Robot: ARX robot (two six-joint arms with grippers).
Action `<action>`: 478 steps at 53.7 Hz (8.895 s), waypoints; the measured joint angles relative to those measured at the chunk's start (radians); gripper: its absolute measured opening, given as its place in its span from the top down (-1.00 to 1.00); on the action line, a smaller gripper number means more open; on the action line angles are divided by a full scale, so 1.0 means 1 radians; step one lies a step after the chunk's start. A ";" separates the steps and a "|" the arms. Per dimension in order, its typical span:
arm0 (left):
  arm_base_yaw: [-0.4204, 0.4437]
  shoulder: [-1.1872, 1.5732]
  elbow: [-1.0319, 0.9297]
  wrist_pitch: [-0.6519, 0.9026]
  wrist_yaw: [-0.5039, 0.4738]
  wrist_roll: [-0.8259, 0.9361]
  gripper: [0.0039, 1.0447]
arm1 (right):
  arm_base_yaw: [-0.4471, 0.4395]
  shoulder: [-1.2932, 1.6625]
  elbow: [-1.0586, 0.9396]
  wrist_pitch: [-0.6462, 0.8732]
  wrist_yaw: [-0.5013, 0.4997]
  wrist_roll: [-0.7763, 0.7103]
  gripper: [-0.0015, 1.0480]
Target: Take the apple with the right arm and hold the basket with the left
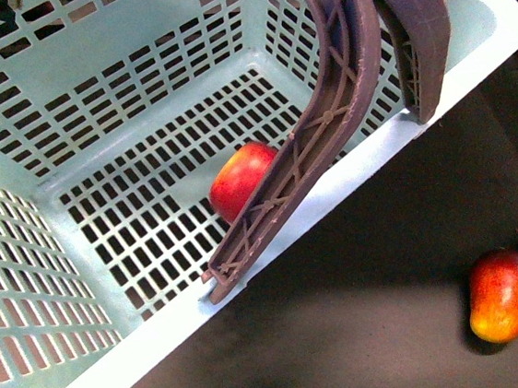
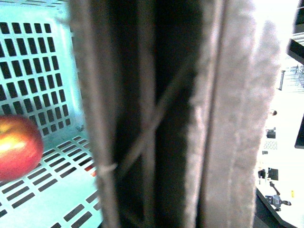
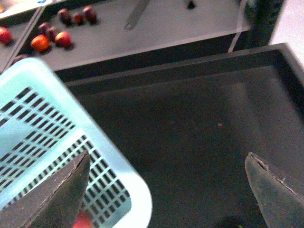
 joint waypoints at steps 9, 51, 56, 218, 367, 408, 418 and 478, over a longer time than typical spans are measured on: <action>0.000 0.000 0.000 0.000 0.010 -0.006 0.72 | -0.101 -0.145 -0.122 0.087 -0.016 -0.037 -0.71; 0.000 0.000 0.001 0.000 0.009 -0.006 0.72 | -0.241 -0.530 -0.623 0.422 -0.215 -0.301 0.96; 0.000 0.000 0.001 0.000 0.008 -0.006 0.72 | -0.241 -0.571 -0.640 0.398 -0.214 -0.301 0.96; 0.311 0.204 0.116 -0.091 -0.298 -0.384 0.72 | -0.241 -1.114 -0.699 -0.063 -0.214 -0.302 -0.83; 0.456 -0.781 -0.969 0.584 -0.287 1.095 0.94 | -0.241 -1.115 -0.699 -0.063 -0.213 -0.303 -0.83; 0.456 -1.226 -0.969 0.164 -0.287 1.095 0.94 | -0.241 -1.115 -0.699 -0.063 -0.213 -0.303 -0.83; 0.456 -1.280 -0.969 0.111 -0.287 1.095 0.94 | -0.241 -1.115 -0.699 -0.063 -0.213 -0.303 -0.83; 0.456 -1.479 -0.969 -0.095 -0.287 1.096 -0.33 | -0.241 -1.115 -0.699 -0.063 -0.213 -0.303 -0.83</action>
